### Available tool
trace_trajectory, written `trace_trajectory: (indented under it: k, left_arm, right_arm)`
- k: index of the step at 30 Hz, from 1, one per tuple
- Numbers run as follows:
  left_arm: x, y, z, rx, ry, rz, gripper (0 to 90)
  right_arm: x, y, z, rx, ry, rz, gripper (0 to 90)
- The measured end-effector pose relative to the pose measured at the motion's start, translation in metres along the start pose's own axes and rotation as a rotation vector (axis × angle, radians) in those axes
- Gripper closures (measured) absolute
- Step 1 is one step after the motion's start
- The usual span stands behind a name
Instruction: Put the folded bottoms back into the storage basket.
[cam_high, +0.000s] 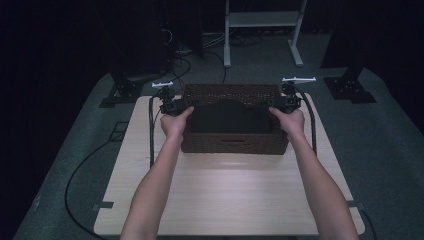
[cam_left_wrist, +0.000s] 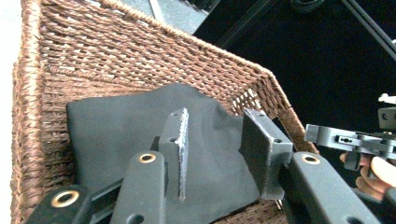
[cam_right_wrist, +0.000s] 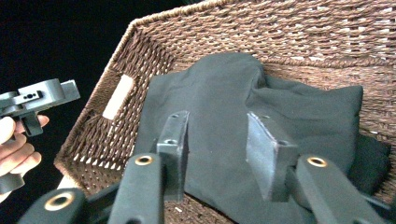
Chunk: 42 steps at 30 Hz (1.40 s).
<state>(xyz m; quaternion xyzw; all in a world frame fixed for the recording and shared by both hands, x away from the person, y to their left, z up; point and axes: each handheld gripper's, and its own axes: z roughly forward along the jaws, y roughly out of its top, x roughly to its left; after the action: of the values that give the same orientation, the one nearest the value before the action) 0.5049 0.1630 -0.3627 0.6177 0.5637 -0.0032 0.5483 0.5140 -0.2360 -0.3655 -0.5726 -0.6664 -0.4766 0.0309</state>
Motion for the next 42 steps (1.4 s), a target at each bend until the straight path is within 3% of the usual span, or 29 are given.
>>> trace_trajectory:
  k: [7,16,36,39,42]
  left_arm:
    - [-0.007,-0.003,-0.003,0.015,-0.032,0.010,51.2]
    - [-0.009,-0.005,-0.006,0.019,-0.032,0.016,43.5]
    - [-0.024,-0.016,-0.016,0.032,-0.063,0.065,32.6]
    - [-0.026,-0.019,-0.018,0.032,-0.050,0.087,28.9]
    - [-0.026,-0.021,-0.020,0.030,-0.058,0.080,26.8]
  right_arm:
    - [-0.001,-0.005,-0.009,-0.010,0.035,-0.010,50.6]
    - [-0.005,-0.010,-0.018,-0.013,0.075,-0.007,43.9]
    - [-0.003,-0.027,-0.031,-0.002,0.136,-0.041,38.7]
    - [-0.003,-0.030,-0.033,-0.001,0.139,-0.044,37.9]
    - [-0.004,-0.034,-0.035,0.005,0.148,-0.045,35.2]
